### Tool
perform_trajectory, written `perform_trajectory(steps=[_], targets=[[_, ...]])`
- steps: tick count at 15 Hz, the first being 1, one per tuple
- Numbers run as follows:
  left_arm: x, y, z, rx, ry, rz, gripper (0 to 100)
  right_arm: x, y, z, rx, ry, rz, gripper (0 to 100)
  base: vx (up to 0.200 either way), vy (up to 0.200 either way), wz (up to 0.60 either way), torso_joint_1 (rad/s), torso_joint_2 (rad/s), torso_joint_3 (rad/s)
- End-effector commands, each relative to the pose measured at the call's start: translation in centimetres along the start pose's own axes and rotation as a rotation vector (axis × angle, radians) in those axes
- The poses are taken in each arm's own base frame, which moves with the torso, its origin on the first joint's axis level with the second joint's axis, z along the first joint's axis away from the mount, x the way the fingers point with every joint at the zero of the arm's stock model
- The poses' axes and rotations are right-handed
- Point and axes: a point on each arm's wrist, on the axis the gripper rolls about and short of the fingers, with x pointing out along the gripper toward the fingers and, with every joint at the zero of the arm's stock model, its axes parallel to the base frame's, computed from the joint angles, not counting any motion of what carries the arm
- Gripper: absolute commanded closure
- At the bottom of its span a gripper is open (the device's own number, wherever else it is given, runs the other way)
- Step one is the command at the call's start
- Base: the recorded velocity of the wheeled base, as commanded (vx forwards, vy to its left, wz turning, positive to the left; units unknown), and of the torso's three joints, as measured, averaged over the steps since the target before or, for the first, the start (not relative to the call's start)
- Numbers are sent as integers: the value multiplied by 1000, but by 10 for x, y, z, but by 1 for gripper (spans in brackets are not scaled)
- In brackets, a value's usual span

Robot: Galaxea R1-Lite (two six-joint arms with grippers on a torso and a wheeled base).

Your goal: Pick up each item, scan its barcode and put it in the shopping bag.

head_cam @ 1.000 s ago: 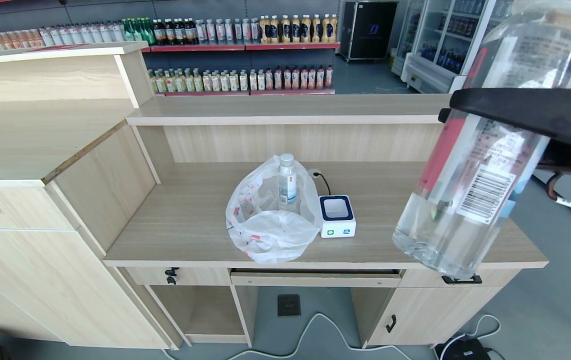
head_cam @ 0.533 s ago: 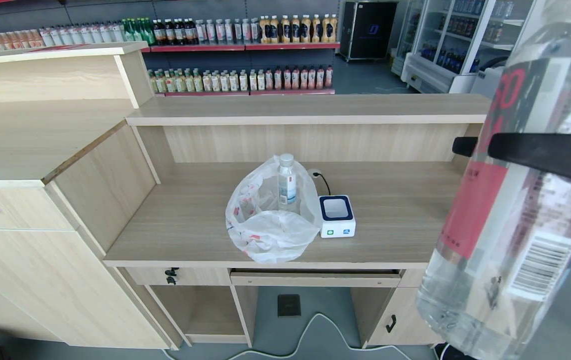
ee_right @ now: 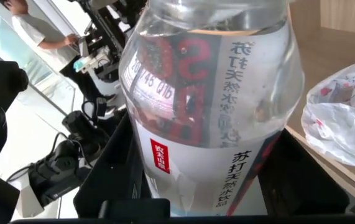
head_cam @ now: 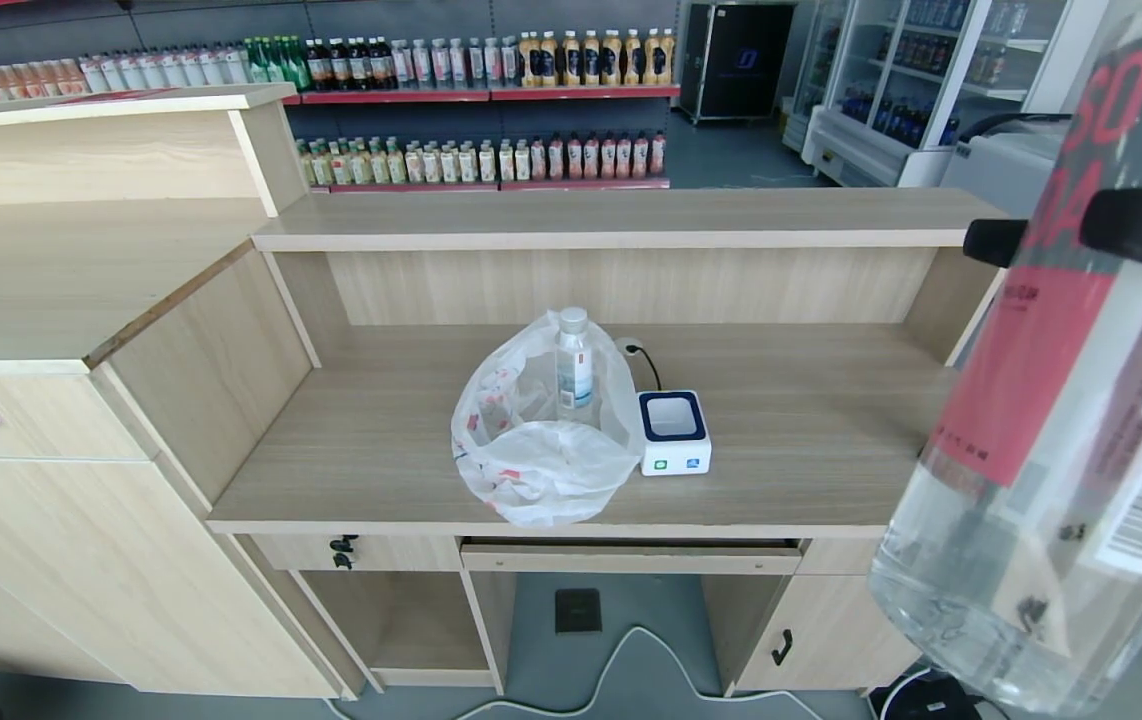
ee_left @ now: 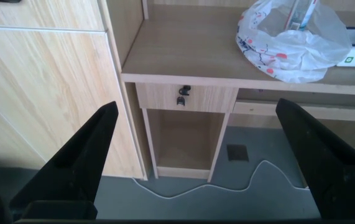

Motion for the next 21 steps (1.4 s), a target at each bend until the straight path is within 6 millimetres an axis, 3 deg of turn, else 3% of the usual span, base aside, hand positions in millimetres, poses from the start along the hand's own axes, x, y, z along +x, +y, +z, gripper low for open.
perform_trajectory(steps=[1,12,15,17,19,21], targets=[[0,0,0,0,0,1,0,1,0,-1,4,8,0,100,0,0,0,0,0,0],[0,0,0,0,0,1,0,0,-5,0,-25,6,-31,100,0,0,0,0,0,0],[0,0,0,0,0,1,0,-9,-28,-1,-127,-1,-188,100,0,0,0,0,0,0],[0,0,0,0,0,1,0,-32,-88,-2,-257,32,-534,100,0,0,0,0,0,0],[0,0,0,0,0,1,0,-61,-123,-7,-321,28,-754,100,0,0,0,0,0,0],[0,0,0,0,0,1,0,-87,-145,-17,-353,48,-906,100,0,0,0,0,0,0]])
